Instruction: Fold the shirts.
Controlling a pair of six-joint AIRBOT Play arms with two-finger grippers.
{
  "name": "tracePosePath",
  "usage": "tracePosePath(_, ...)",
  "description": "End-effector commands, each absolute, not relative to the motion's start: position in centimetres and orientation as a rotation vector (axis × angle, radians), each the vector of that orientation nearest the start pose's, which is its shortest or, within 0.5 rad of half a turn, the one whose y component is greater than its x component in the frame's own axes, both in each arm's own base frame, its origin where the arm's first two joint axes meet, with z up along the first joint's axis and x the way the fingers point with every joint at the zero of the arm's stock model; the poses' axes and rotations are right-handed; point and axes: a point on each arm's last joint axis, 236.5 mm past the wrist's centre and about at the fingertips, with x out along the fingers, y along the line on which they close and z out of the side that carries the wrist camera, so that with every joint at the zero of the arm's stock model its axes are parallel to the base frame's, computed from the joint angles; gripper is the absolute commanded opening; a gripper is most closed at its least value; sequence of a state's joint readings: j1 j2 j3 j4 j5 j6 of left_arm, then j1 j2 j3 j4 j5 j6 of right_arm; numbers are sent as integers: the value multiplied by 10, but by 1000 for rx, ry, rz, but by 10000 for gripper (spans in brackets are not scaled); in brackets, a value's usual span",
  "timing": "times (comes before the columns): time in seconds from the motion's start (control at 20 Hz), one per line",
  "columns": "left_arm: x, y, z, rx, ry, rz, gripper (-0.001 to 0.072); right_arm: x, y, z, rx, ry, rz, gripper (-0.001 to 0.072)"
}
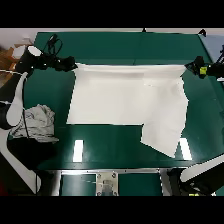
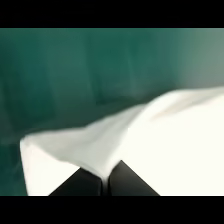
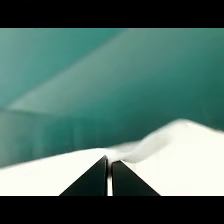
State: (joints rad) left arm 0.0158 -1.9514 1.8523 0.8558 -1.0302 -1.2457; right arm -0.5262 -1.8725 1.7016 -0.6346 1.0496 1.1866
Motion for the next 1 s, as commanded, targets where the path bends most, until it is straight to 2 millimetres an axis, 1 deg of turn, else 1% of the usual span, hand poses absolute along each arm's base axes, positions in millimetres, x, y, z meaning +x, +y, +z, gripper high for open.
tracePosePath(0.0, 545, -107, -34, -269, 1198, -467, 23, 507, -146, -23, 696, 1070, 102, 14)
tracePosePath(0.1, 538, -110, -48, -284, 1243, -475, 23, 491, -148, -41, 675, 1143, 81, 14)
tracePosePath(0.15, 533, -114, -57, -302, 1266, -473, 23, 485, -144, -50, 688, 1166, 82, 14)
tracePosePath(0.25, 518, -120, -81, -312, 1339, -476, 23, 472, -137, -67, 709, 1214, 79, 13)
tracePosePath(0.3, 510, -122, -88, -313, 1374, -484, 23, 466, -136, -75, 704, 1239, 74, 14)
tracePosePath(0.35, 505, -124, -91, -318, 1395, -486, 23, 460, -137, -81, 695, 1264, 65, 14)
tracePosePath(0.4, 504, -124, -91, -319, 1398, -488, 23, 455, -138, -86, 690, 1281, 56, 14)
tracePosePath(0.55, 501, -125, -90, -345, 1419, -476, 24, 454, -137, -86, 710, 1287, 44, 17)
tracePosePath(0.6, 495, -126, -89, -357, 1445, -477, 24, 454, -136, -84, 721, 1292, 44, 70)
tracePosePath(0.65, 489, -128, -87, -366, 1467, -486, 24, 453, -135, -80, 731, 1296, 42, 164)
tracePosePath(0.7, 482, -131, -82, -373, 1488, -506, 26, 452, -134, -73, 739, 1304, 47, 198)
tracePosePath(0.75, 477, -132, -74, -380, 1510, -525, 168, 450, -133, -63, 750, 1312, 52, 198)
tracePosePath(0.8, 472, -131, -66, -392, 1539, -521, 446, 448, -132, -51, 754, 1314, 55, 198)
tracePosePath(0.85, 470, -129, -57, -411, 1559, -509, 525, 445, -134, -38, 754, 1307, 49, 198)
tracePosePath(0.95, 457, -127, -39, -413, 1617, -515, 525, 434, -136, -14, 736, 1300, 30, 198)
